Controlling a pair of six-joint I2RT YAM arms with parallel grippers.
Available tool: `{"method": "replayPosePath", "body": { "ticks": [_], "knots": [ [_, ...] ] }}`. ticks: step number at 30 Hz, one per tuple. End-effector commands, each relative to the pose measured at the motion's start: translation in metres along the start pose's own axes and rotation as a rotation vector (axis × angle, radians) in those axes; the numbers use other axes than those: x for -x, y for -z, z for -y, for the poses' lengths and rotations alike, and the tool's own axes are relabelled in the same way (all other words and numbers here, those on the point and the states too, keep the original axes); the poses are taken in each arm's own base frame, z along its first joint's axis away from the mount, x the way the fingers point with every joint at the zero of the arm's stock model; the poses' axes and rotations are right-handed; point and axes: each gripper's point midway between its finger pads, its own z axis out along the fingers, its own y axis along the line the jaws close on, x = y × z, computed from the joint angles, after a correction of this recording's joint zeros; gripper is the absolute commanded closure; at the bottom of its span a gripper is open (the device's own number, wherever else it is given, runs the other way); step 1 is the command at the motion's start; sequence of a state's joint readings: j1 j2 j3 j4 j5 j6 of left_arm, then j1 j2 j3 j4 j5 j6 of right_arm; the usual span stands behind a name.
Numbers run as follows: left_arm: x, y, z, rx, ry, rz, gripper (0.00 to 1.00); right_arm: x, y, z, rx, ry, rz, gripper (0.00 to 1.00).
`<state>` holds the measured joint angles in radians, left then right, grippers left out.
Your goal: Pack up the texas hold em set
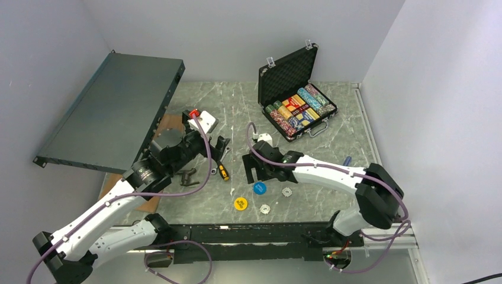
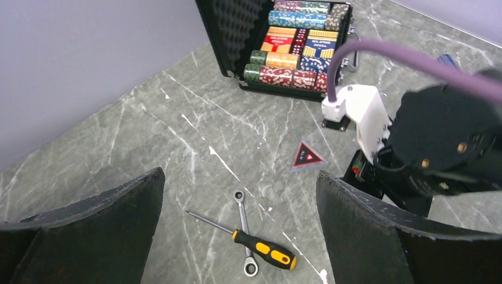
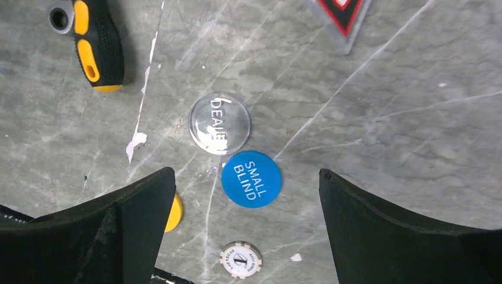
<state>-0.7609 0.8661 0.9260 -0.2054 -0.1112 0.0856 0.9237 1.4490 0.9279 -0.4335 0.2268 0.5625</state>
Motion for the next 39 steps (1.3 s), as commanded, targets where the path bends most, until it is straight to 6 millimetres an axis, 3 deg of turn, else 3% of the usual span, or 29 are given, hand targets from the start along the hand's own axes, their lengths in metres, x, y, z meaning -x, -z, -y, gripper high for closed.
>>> {"method": "replayPosePath", "body": {
  "ticks": [1,10,20,28,39],
  "knots": [
    [0.023,0.006,-0.014,0.075,0.013,0.068,0.01,-0.014,-0.012,-0.014,-0.013,-0.030,-0.002,0.08],
    [0.027,0.014,-0.021,0.114,0.028,0.100,0.01,-0.058,-0.019,-0.017,-0.008,0.099,-0.127,0.05],
    [0.030,0.015,-0.017,0.093,0.029,0.101,0.01,-0.063,-0.024,-0.013,-0.030,0.148,-0.159,0.17],
    [0.026,0.010,-0.017,0.094,0.028,0.079,0.01,-0.068,-0.035,-0.013,-0.048,0.127,-0.167,0.19],
    [0.025,0.009,-0.016,0.090,0.025,0.074,0.01,-0.076,-0.036,-0.004,-0.070,0.127,-0.174,0.27]
  ]
}}
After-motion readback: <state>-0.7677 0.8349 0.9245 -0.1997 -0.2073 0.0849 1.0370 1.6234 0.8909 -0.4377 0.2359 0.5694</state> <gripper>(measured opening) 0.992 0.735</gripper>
